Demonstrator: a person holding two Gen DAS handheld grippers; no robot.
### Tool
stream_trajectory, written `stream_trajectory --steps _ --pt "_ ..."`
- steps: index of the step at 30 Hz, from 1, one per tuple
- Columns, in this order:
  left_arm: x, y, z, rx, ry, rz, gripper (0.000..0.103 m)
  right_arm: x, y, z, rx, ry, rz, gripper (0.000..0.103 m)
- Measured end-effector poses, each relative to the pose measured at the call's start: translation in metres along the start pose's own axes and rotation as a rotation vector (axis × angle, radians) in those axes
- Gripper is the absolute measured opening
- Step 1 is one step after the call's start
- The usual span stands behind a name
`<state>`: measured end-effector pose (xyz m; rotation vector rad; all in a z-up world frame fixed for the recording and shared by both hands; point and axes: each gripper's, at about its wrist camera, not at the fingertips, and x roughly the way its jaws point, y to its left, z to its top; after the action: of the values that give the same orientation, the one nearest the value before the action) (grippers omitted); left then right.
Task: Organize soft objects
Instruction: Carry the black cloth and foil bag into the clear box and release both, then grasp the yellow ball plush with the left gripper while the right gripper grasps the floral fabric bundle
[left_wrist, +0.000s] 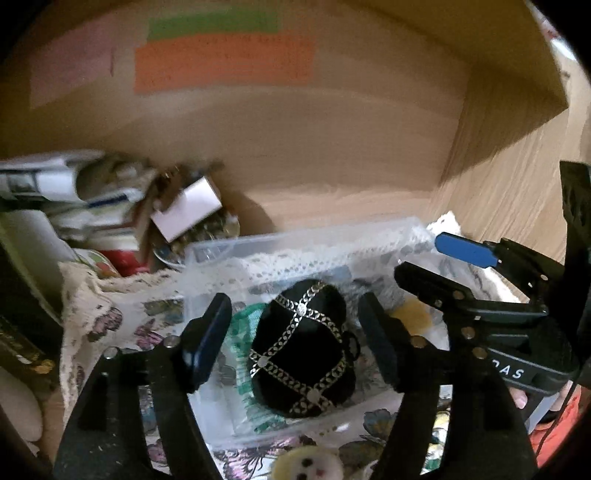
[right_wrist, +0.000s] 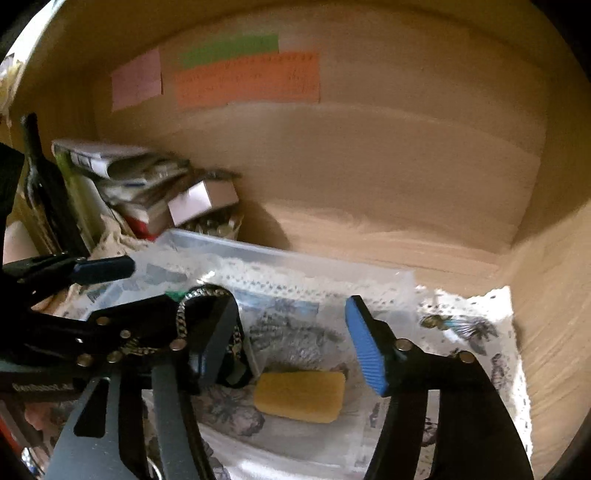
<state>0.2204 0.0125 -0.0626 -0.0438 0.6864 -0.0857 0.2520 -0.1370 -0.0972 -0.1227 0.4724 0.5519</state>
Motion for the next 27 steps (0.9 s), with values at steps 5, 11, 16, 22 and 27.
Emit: stream_trajectory --steps 5,11,16,22,27 --pt "-0.039 -0.002 0.000 0.010 -0.086 0.011 0.086 -0.034 0.000 0.003 0.006 -0.081 0.005 0.074" --pt "-0.078 0.001 -0.009 0.002 -0.155 0.015 0.102 -0.081 0.001 -0.005 0.008 -0.178 0.018 0.086" --pt "-0.097 0.001 -0.024 0.012 -0.167 0.027 0.103 -0.103 0.004 -0.022 -0.010 -0.207 0.005 0.089" --pt "-0.098 0.004 -0.049 0.021 -0.122 0.040 0.103 -0.102 0.007 -0.052 -0.003 -0.149 0.026 0.091" --pt "-0.083 0.009 -0.069 0.005 -0.054 0.054 0.103 -0.089 0.007 -0.078 0.041 -0.071 0.068 0.091"
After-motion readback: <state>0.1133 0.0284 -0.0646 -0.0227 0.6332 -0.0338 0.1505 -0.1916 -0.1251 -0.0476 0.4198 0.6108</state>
